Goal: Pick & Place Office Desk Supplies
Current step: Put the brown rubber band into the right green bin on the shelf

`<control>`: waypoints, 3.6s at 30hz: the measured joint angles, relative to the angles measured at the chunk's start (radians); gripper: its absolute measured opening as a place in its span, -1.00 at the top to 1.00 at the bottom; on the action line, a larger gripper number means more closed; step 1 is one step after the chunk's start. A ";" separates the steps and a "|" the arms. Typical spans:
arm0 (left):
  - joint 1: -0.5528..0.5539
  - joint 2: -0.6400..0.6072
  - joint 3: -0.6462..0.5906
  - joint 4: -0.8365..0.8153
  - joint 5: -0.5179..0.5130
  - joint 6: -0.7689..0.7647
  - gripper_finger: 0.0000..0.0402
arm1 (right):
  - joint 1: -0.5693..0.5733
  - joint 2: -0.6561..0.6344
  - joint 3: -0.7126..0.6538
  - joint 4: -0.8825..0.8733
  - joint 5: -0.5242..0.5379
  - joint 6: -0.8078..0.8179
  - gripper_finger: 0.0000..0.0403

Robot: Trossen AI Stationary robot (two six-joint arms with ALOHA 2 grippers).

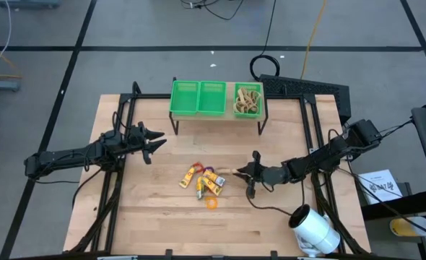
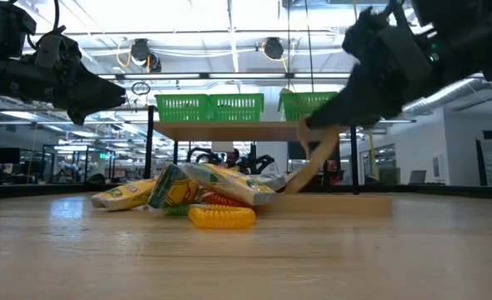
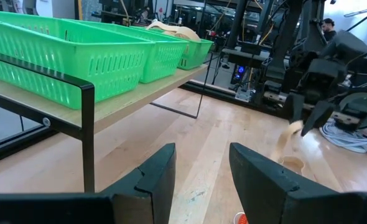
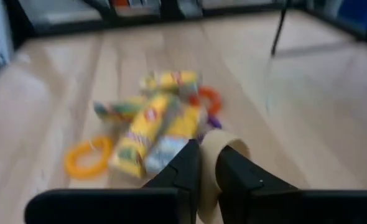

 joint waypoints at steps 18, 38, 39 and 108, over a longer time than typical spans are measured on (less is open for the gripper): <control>0.000 0.000 0.000 0.000 0.000 0.000 0.21 | -0.122 -0.116 0.100 0.356 0.003 -0.348 1.00; 0.000 0.000 0.000 0.000 0.000 0.000 0.21 | -0.560 -0.261 0.570 -0.555 0.002 -0.373 1.00; 0.000 0.000 0.000 0.000 0.000 0.000 0.21 | -0.574 -0.267 0.570 -0.574 0.000 -0.370 1.00; 0.000 0.000 0.000 0.000 0.000 0.000 0.21 | -0.851 -0.068 0.661 -1.017 -0.291 -0.108 0.38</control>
